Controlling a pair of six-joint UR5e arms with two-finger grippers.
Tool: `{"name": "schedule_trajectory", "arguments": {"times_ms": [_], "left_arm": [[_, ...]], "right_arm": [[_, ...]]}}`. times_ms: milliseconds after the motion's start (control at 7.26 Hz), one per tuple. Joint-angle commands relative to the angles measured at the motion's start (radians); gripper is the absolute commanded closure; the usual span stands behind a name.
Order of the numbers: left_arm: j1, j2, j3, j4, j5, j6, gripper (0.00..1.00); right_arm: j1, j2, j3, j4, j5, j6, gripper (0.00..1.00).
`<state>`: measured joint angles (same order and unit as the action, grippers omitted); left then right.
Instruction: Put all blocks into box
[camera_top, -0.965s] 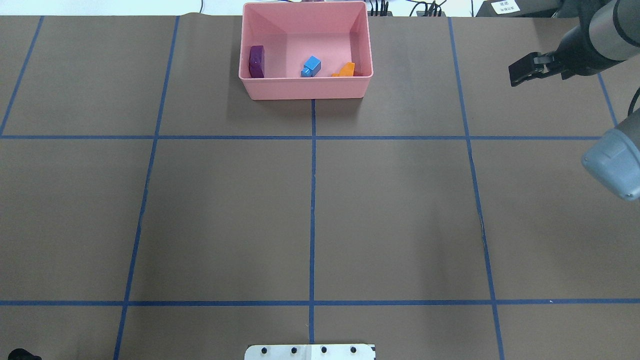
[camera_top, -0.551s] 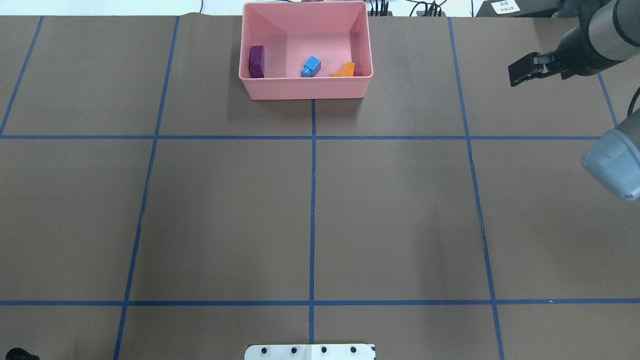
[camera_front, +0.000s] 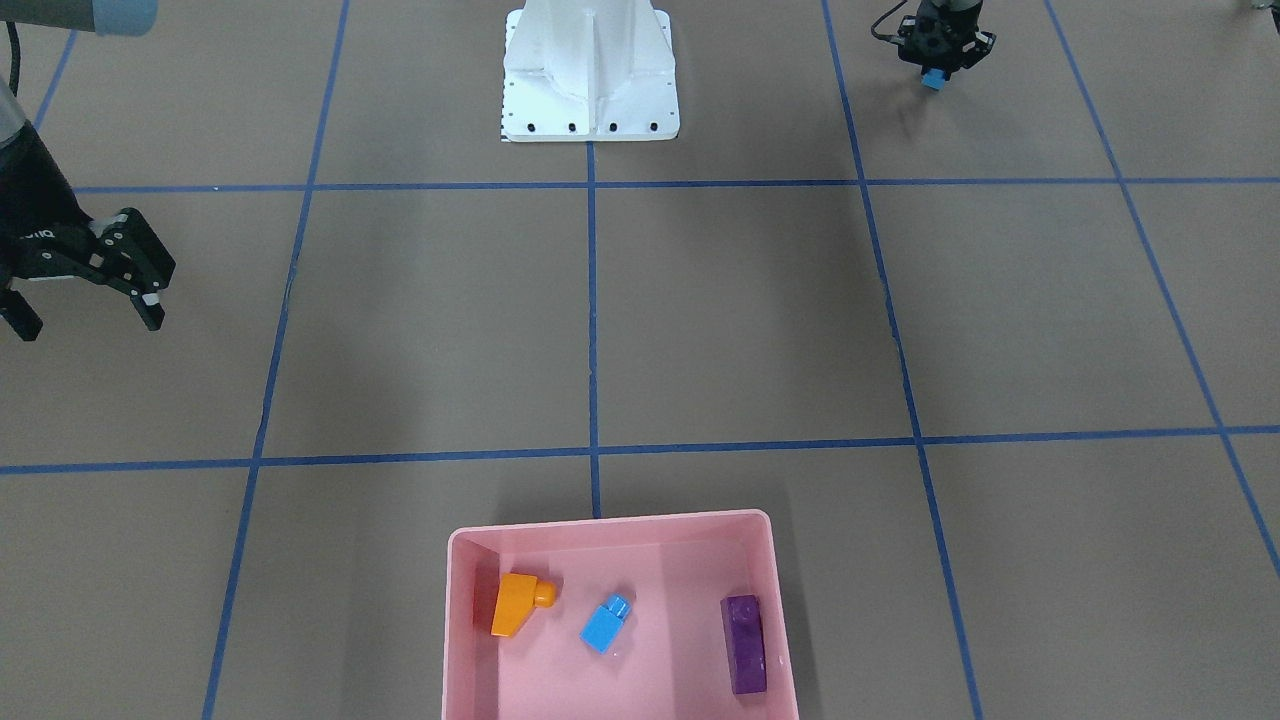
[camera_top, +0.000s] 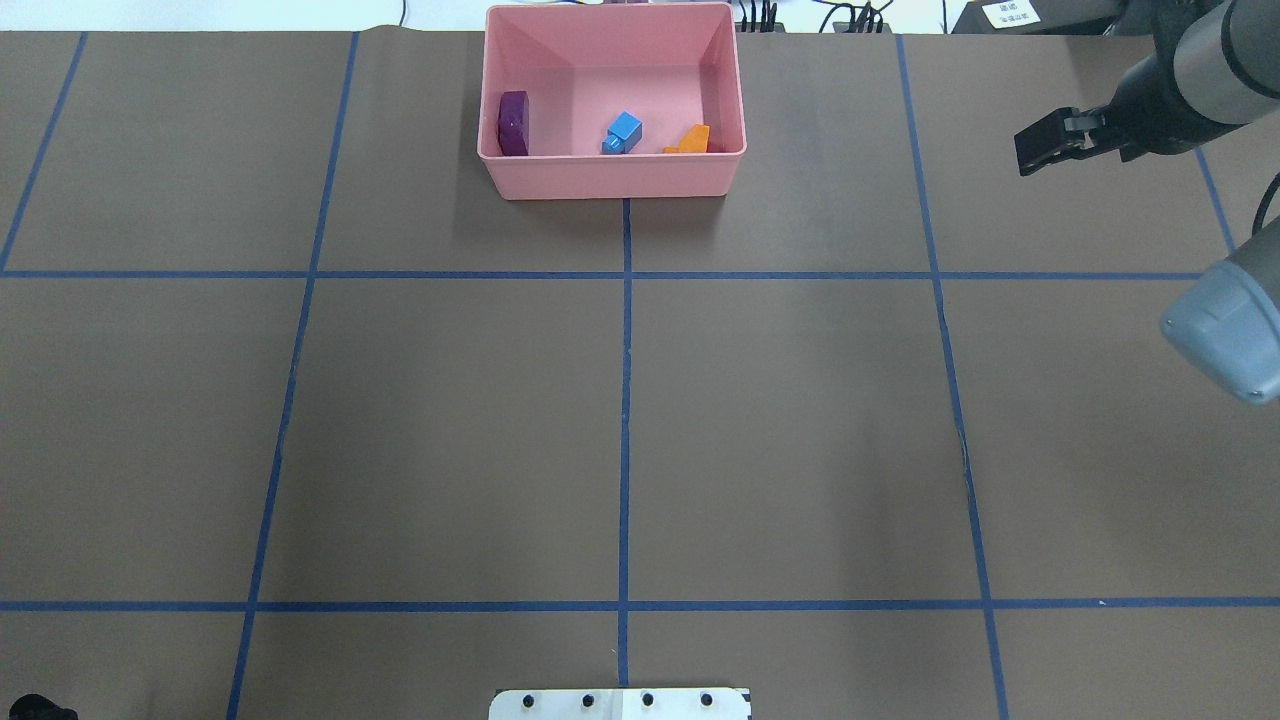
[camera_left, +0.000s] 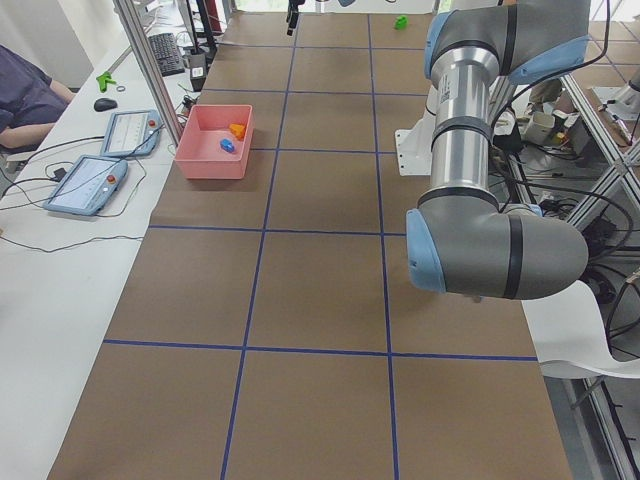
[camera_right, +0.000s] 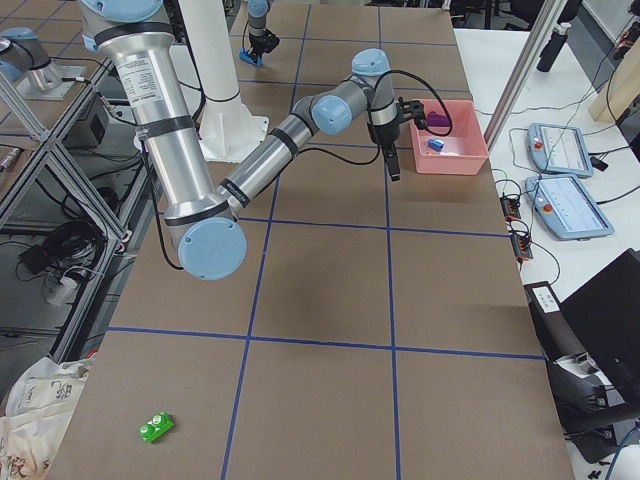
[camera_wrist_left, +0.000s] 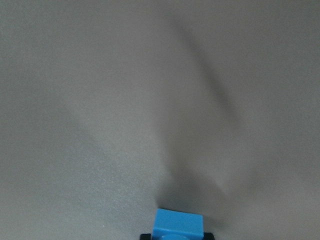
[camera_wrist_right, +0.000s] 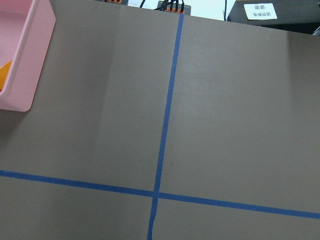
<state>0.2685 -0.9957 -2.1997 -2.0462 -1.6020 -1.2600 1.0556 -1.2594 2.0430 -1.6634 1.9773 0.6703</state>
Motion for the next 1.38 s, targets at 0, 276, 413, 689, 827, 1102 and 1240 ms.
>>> {"name": "schedule_trajectory", "arguments": {"times_ms": [0,276,413,689,827,1102,1240], "left_arm": [[-0.027,0.024,-0.058,0.0,0.001,-0.006,1.0],[-0.208,0.042,-0.194,0.001,-0.007,0.002,1.0],[-0.326,-0.028,-0.204,0.0,-0.013,0.002,1.0],[-0.55,-0.265,-0.171,0.03,-0.111,0.007,1.0],[-0.639,-0.382,-0.144,0.061,-0.139,0.007,1.0],[-0.779,-0.759,0.016,0.231,-0.144,0.093,1.0],[-0.82,-0.909,0.111,0.314,-0.142,0.121,1.0]], "right_arm": [[-0.002,0.0,-0.004,0.002,0.0,0.0,0.0],[-0.002,-0.002,-0.01,0.016,0.0,0.0,0.0],[-0.002,-0.005,-0.01,0.016,0.0,-0.001,0.0],[-0.003,-0.011,-0.007,0.016,0.002,0.008,0.0],[-0.003,-0.012,-0.009,0.016,0.002,0.009,0.0],[-0.003,-0.015,-0.012,0.016,0.003,0.011,0.0],[-0.005,-0.018,-0.015,0.014,0.003,0.012,0.0]]}}
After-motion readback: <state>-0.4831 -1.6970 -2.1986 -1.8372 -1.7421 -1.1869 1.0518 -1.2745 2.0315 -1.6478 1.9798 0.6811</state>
